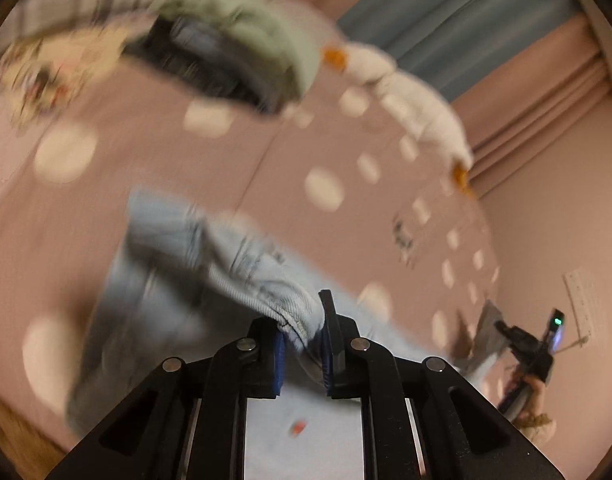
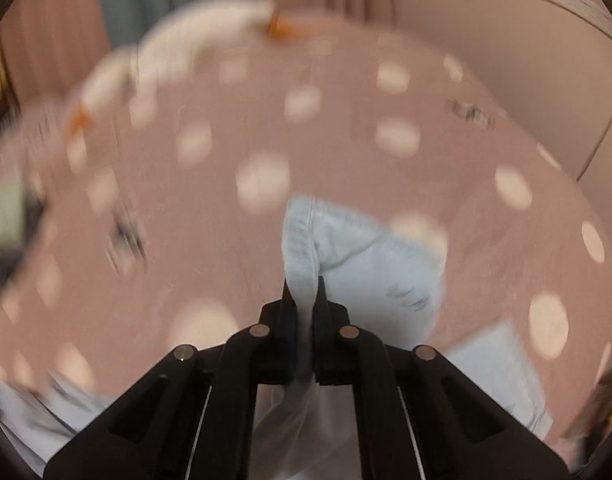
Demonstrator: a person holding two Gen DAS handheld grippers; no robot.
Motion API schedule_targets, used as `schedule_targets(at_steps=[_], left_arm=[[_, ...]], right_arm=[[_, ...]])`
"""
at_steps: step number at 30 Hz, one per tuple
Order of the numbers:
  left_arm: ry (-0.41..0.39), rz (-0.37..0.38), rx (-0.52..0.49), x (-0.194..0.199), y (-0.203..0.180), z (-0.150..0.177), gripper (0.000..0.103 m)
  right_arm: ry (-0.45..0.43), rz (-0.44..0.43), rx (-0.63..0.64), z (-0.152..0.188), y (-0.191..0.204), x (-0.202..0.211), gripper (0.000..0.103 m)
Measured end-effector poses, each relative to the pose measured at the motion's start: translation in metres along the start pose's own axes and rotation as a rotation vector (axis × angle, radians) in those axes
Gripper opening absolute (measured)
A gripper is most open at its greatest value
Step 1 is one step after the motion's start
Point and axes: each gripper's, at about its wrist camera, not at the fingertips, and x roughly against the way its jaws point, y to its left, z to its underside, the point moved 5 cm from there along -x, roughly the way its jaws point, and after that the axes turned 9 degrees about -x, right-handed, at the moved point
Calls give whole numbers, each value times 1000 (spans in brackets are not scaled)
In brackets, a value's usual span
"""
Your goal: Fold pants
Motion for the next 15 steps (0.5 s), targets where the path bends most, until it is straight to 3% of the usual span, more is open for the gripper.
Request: schedule_targets(at_steps=[2, 4, 7, 12, 15], left_arm=[[-38, 33, -25, 14, -9, -11, 12], [-45, 94, -22, 30, -12, -5, 12], [35, 97, -35, 34, -6, 28, 12], [238, -13, 4, 4, 25, 92, 12], [321, -53, 74, -10, 44, 115, 12]], right_arm=[[-85, -92, -91, -30, -11, 37, 5], [-159, -170, -149, -39, -25, 73, 5], [-205, -194, -189, -17, -56, 107, 6], [-3, 33, -218, 81, -116, 65, 6], [127, 81, -314, 124, -151, 36, 6]])
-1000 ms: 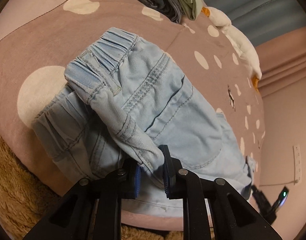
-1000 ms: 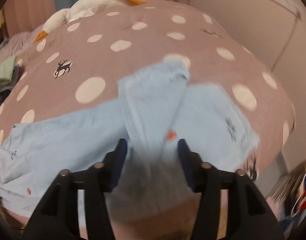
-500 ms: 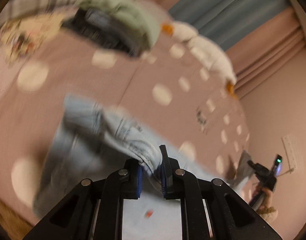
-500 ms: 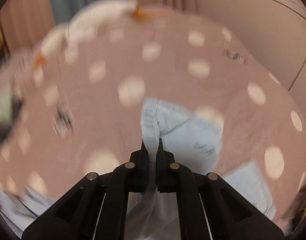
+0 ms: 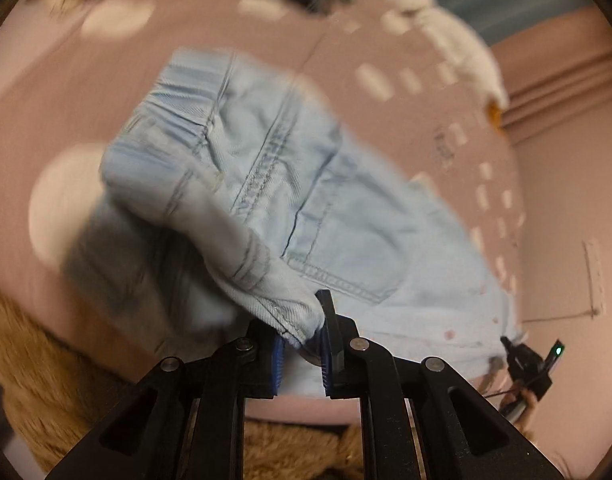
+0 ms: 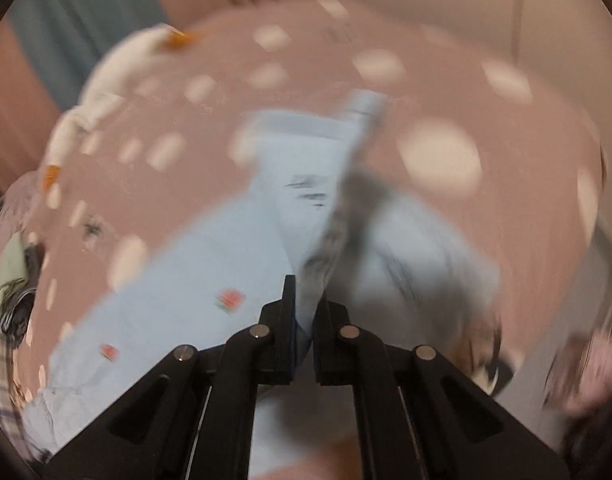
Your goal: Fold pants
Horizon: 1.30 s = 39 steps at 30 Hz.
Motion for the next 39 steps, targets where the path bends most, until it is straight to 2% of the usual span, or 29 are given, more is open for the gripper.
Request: schedule_targets(at_steps=[3, 6, 8, 10, 11, 14, 15, 16, 18, 23, 27, 29, 33, 39], left_arm=[[-7, -5, 15, -3, 2, 1, 13], [-7, -3, 28, -2, -1, -2, 13], [-7, -2, 27, -4, -3, -5, 13], [-5, 6, 34, -2, -3, -6, 13], [-2, 10, 39, -2, -2, -7, 13], [-18, 17, 48, -4, -1, -9, 13], [-23, 8, 39, -3, 0, -8, 13], [-20, -6, 28, -4, -2, -8, 13], [-17, -27, 21, -1, -6, -9, 13], [-23, -36, -25, 20, -14, -6, 13], [45, -71, 1, -2, 1, 5, 17], [44, -73, 16, -11, 5, 5, 17], [50, -96, -5, -13, -1, 4, 17], [40, -81, 19, -15, -1, 5, 17]], right_arm=[[9, -46, -68, 3, -13, -3, 5], [15, -31, -65, -2, -13, -1, 11], [-7, -17, -67, -7, -15, 4, 18], [-33, -1, -96, -10, -28, 10, 35], [-30, 2, -117, -12, -35, 9, 36], [-16, -22, -142, -15, -43, 9, 30], [-19, -27, -138, -16, -45, 9, 15], [-27, -28, -131, -16, -46, 10, 4], [-23, -28, -132, -17, -45, 7, 3], [-68, -64, -147, -18, -47, 33, 2], [-48, 4, -120, -7, -56, 26, 3], [-5, 27, -138, -2, -64, 10, 1], [-11, 52, -114, -1, -63, 7, 0], [-26, 92, -90, 0, -59, 4, 0]])
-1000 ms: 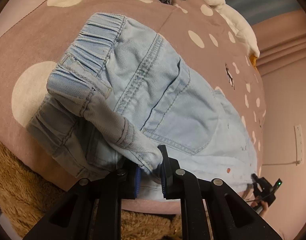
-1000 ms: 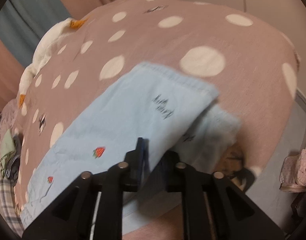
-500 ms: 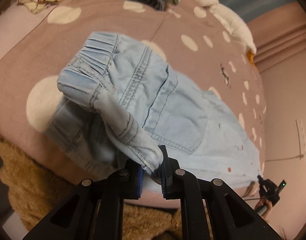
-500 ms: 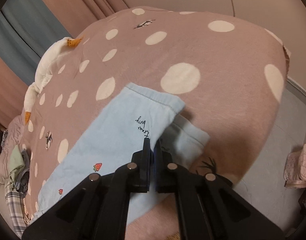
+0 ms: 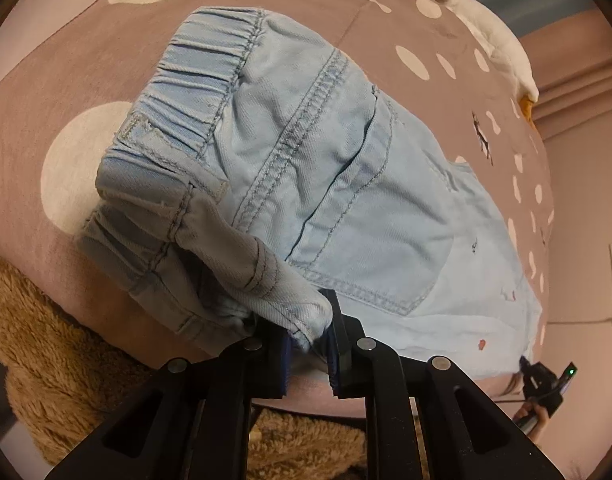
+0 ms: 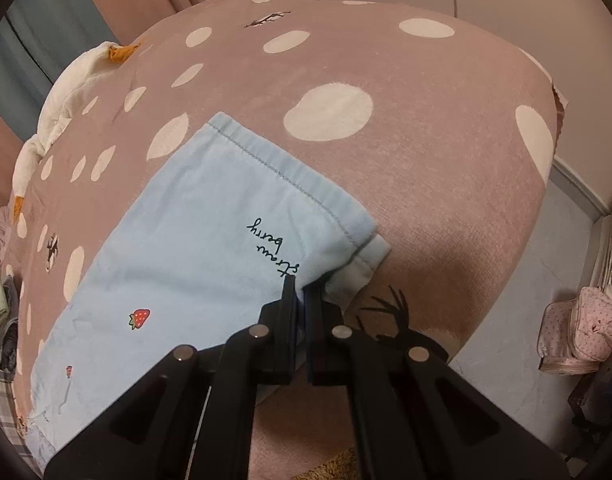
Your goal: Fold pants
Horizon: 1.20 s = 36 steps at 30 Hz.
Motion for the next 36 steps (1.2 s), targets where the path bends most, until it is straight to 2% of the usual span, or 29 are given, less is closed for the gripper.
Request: schedule_targets(at_steps=[11, 36], left_arm=[[10, -25, -31, -1, -1, -3, 17], [11, -24, -31, -2, -3, -4, 17]], right_arm=[[-19, 47, 33, 3, 3, 0, 1], [-29, 59, 45, 4, 3, 0, 1]])
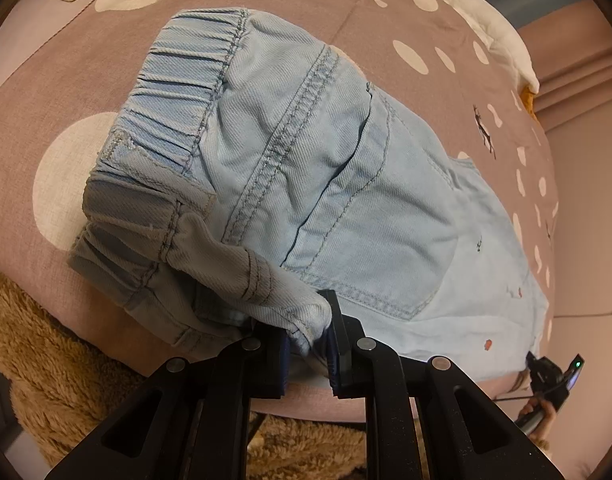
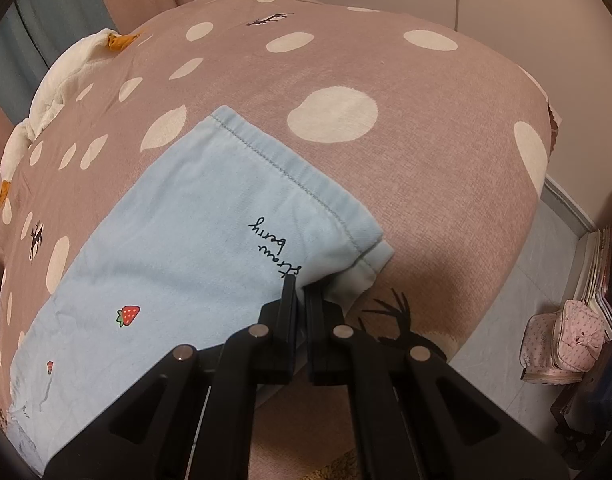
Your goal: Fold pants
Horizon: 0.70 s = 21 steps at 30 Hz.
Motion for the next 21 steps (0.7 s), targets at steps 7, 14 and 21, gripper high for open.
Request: schedule_targets(at_steps=[7, 14, 21], left_arm=[[0, 0, 0, 0, 0, 0, 17], [0, 0, 0, 0, 0, 0, 17], [0, 0, 0, 0, 0, 0, 17]], right_arm=[[-1, 2, 2, 0, 0, 0, 1], [-2, 1, 2, 0, 0, 0, 1], [-3, 5, 5, 1, 0, 1, 1]])
